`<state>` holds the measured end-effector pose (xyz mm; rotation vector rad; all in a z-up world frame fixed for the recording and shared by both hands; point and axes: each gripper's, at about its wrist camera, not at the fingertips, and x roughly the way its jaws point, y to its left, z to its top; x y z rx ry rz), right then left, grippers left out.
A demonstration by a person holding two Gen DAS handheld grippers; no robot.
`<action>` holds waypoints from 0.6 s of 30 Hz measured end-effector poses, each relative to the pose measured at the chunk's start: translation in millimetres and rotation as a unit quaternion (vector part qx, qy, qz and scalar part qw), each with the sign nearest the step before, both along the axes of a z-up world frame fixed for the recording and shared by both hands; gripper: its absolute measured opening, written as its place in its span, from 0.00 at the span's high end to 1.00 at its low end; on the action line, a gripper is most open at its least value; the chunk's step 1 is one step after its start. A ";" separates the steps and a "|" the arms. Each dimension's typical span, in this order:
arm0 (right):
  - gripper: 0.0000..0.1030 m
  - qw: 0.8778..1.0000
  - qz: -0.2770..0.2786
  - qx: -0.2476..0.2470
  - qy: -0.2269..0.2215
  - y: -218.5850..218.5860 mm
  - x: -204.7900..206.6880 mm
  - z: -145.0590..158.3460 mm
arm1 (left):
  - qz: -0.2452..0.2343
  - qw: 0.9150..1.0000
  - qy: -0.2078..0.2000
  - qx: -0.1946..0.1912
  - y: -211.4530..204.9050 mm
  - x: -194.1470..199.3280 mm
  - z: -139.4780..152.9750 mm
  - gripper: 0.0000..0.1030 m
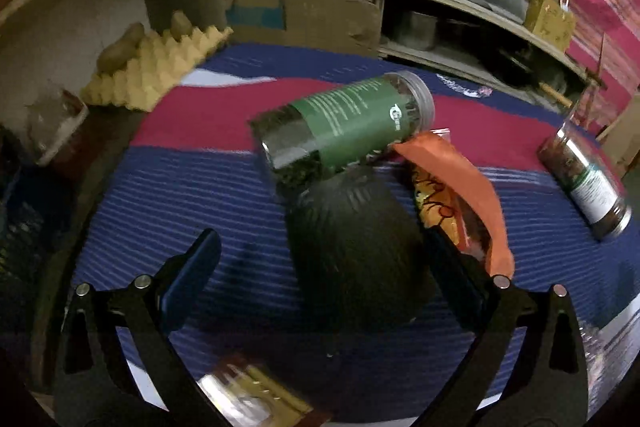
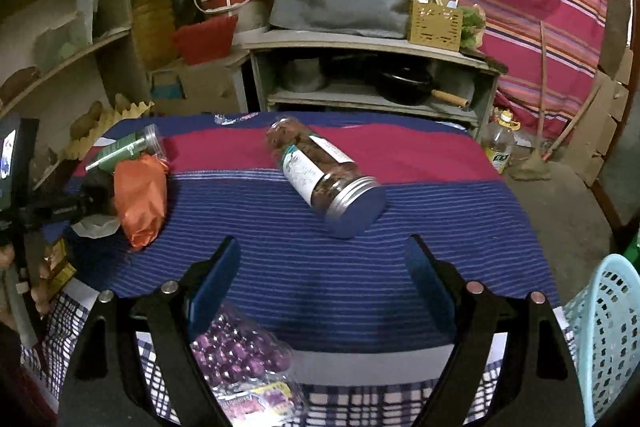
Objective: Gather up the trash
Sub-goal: 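Grasp the black ribbed cup with the left tool while the right tool reaches for the orange bag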
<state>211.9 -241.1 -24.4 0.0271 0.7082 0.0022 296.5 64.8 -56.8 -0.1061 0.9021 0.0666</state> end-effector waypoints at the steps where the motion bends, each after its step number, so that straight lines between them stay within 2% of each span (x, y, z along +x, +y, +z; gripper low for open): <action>1: 0.20 1.000 0.001 -0.001 0.002 1.9 1.9 -1.7 | 0.000 1.000 0.005 -0.010 0.2 0.9 -1.3 0.08; 2: 0.20 1.000 0.002 -0.001 0.004 4.3 3.7 -3.9 | -0.004 1.000 0.008 -0.017 -1.2 1.4 -2.5 0.11; 4: 0.20 1.000 0.004 -0.002 0.007 8.0 5.2 -7.1 | -0.028 0.999 0.007 -0.032 -8.9 -0.1 -4.8 0.25; 5: 0.20 1.000 0.005 -0.003 0.009 9.5 5.4 -8.4 | -0.035 0.999 0.006 -0.033 -12.3 -0.6 -5.8 0.28; 11: 0.20 1.000 0.001 0.003 0.013 7.3 1.8 -11.0 | -0.040 0.999 -0.006 -0.036 -12.7 -6.0 -3.5 0.30; 15: 0.20 1.000 0.001 0.006 0.013 7.6 0.9 -11.3 | -0.042 0.999 -0.012 -0.014 -11.6 -10.7 4.0 0.34; 18: 0.20 1.000 0.010 -0.011 0.010 16.1 2.1 -11.3 | -0.040 0.999 -0.016 0.001 -6.8 -17.2 14.0 0.34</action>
